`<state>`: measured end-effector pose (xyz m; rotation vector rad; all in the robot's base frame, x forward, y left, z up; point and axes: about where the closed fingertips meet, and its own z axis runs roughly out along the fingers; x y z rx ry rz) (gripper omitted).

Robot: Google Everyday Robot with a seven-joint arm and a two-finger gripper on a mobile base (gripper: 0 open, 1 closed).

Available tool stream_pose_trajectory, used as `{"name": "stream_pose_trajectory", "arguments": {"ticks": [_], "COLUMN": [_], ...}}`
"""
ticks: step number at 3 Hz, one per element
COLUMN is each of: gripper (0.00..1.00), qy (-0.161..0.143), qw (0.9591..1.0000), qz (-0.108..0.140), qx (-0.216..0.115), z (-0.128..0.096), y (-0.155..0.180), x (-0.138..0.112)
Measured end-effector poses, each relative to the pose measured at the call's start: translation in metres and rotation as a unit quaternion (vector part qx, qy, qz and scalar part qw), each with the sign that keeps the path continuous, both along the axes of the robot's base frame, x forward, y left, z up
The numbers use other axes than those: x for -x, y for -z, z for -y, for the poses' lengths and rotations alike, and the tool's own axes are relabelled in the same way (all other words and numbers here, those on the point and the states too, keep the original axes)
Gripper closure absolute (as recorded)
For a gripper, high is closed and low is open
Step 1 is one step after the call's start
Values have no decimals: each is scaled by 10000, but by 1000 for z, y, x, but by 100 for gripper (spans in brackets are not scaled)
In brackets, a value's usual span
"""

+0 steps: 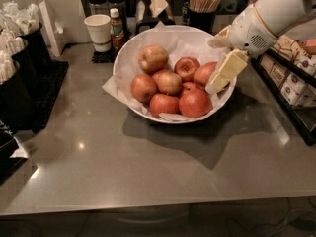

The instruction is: Pick apple from white bowl

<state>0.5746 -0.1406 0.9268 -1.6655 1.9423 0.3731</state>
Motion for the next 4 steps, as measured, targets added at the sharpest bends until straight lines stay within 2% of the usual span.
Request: {"name": "stream_pose_trajectory", "arguments": {"ticks": [3, 4], "gripper": [16, 35], "qy": [211, 198], "qw": [9997, 9997], "qz": [-111, -119], "qx": [-41, -25], "z": [10, 9], "y": [22, 24], "x": [-3, -4]}}
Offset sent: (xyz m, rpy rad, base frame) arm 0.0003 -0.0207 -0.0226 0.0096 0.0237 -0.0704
